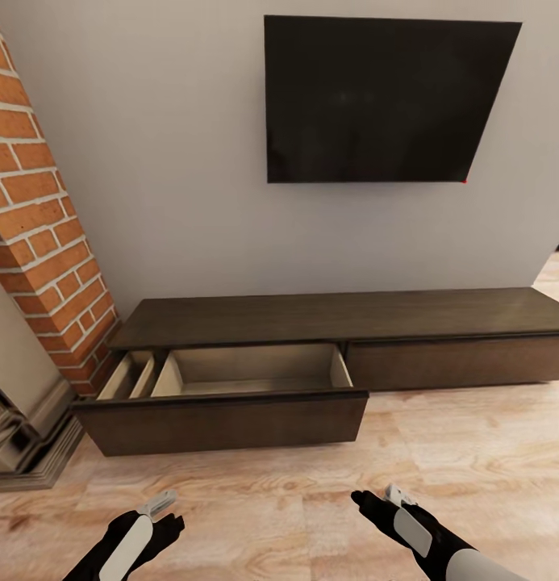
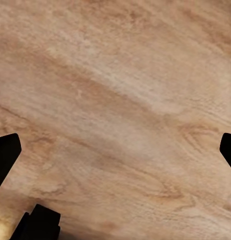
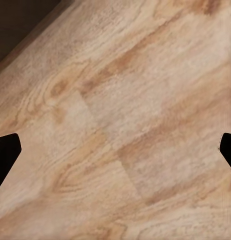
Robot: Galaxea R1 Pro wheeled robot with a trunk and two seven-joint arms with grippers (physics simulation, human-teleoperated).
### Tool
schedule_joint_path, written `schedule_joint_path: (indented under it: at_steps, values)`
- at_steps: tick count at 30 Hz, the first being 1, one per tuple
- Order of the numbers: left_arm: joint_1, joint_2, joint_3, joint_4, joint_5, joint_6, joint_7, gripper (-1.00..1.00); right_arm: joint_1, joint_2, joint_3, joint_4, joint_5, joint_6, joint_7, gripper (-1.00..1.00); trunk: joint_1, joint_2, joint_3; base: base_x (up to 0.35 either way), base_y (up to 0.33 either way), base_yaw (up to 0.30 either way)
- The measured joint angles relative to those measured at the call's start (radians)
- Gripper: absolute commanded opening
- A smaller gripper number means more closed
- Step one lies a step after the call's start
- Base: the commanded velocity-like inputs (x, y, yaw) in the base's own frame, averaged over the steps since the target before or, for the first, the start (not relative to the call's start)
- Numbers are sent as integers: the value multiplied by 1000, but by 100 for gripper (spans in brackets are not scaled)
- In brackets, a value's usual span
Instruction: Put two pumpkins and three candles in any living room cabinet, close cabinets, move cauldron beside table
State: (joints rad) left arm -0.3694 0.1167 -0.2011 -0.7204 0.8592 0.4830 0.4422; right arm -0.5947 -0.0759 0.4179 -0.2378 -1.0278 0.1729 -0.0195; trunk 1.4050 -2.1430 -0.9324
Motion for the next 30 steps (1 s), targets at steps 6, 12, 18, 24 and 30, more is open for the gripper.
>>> schedule_joint_path:
  at_steps: [6, 12, 18, 24, 30]
  values:
    - [0, 0, 0, 0, 0, -1, 0, 100, 0, 0, 0, 0, 0, 0, 0, 100, 0, 0, 0, -12, 0, -254]
    - [0, 0, 0, 0, 0, -1, 0, 100, 0, 0, 0, 0, 0, 1, -1, 100, 0, 0, 0, -1, 0, -276]
    - [0, 0, -1, 0, -1, -2, 0, 100, 0, 0, 0, 0, 0, 4, -2, 100, 0, 0, 0, 0, 0, -277]
    - [0, 0, -1, 0, -1, -2, 0, 100, 0, 0, 0, 0, 0, 5, -3, 100, 0, 0, 0, 0, 0, -277]
    - [0, 0, -1, 0, -2, -2, 0, 100, 0, 0, 0, 0, 0, 5, -4, 100, 0, 0, 0, 0, 0, -277]
